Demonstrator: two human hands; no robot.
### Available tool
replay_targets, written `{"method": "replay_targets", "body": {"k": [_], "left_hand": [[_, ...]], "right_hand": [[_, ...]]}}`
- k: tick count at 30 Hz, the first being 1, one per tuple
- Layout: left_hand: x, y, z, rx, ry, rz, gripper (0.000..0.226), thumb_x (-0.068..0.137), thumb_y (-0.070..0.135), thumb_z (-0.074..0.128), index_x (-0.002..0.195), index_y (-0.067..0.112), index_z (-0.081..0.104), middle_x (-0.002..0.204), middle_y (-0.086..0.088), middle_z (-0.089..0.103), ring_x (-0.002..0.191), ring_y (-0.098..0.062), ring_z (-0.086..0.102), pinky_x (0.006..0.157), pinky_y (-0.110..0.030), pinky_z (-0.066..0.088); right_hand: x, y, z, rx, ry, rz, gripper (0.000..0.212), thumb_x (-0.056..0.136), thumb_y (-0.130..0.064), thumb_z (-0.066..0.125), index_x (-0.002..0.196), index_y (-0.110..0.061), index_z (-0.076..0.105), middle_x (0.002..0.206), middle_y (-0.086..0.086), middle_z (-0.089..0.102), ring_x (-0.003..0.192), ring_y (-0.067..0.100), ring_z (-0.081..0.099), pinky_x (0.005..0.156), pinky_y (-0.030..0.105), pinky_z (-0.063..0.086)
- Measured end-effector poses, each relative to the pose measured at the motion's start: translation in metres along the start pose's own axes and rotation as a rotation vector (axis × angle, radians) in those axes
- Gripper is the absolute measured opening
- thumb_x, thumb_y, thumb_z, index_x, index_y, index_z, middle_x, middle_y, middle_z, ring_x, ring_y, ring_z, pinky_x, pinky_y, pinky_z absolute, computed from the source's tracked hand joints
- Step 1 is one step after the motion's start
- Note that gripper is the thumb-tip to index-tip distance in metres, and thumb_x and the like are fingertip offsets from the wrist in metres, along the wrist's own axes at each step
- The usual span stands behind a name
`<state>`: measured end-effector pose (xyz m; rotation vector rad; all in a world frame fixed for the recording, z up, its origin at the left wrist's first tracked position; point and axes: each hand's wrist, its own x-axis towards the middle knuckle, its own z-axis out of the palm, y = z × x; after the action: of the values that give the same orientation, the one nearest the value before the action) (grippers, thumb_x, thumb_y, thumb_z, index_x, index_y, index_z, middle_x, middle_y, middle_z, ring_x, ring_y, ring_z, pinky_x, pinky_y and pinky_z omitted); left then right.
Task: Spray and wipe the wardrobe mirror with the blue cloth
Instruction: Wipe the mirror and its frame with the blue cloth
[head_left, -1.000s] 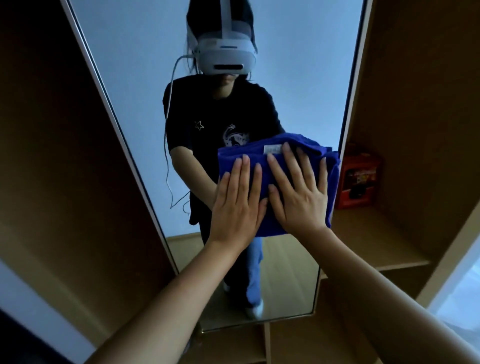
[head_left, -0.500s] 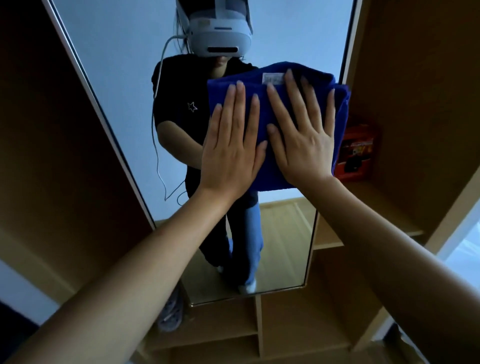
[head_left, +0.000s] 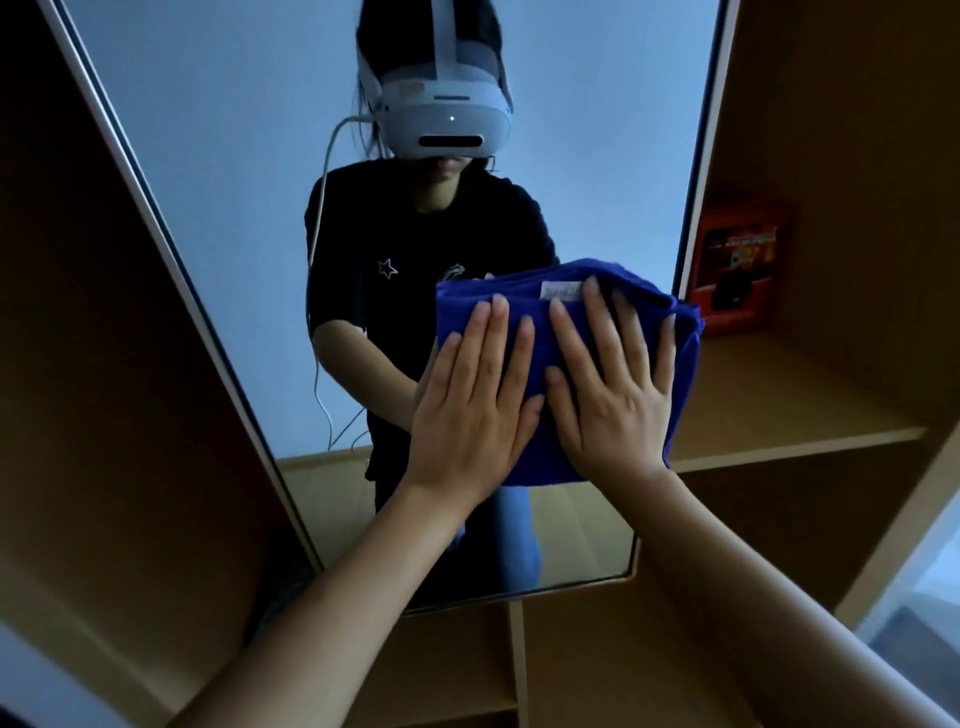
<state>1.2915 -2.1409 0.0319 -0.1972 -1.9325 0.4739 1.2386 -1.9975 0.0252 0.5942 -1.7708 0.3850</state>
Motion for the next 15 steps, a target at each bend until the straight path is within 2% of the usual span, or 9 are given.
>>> {"method": "replay_targets", "body": {"k": [5, 9, 15], "left_hand": [[0.021, -0.008, -0.006, -0.044, 0.072, -0.023, 0.057, 0.105, 0.035, 0.019, 0.150, 0.002, 0.011, 0.156, -0.020, 0.013, 0.145, -0.032, 0.012, 0.121, -0.040, 0.006], [0.016, -0.002, -0.004, -0.077, 0.121, -0.067, 0.055, 0.105, 0.034, 0.019, 0.150, 0.002, 0.015, 0.156, -0.022, 0.020, 0.146, -0.030, 0.014, 0.121, -0.040, 0.009], [-0.070, 0.035, 0.029, -0.114, 0.106, -0.059, 0.056, 0.105, 0.035, 0.021, 0.151, 0.004, 0.009, 0.156, -0.018, 0.007, 0.147, -0.029, 0.007, 0.121, -0.040, 0.006]], "right_hand": [[0.022, 0.001, -0.009, 0.026, -0.018, 0.007, 0.050, 0.104, -0.037, 0.029, 0.152, -0.025, 0.025, 0.159, 0.006, 0.026, 0.148, 0.022, 0.019, 0.121, 0.051, 0.006], [0.019, 0.001, -0.008, 0.017, -0.004, -0.002, 0.050, 0.104, -0.037, 0.027, 0.152, -0.023, 0.026, 0.160, 0.006, 0.025, 0.149, 0.022, 0.017, 0.121, 0.050, 0.004], [-0.074, -0.006, 0.020, 0.004, 0.006, -0.018, 0.050, 0.104, -0.038, 0.025, 0.153, -0.024, 0.025, 0.160, 0.005, 0.023, 0.149, 0.022, 0.017, 0.121, 0.051, 0.005]]}}
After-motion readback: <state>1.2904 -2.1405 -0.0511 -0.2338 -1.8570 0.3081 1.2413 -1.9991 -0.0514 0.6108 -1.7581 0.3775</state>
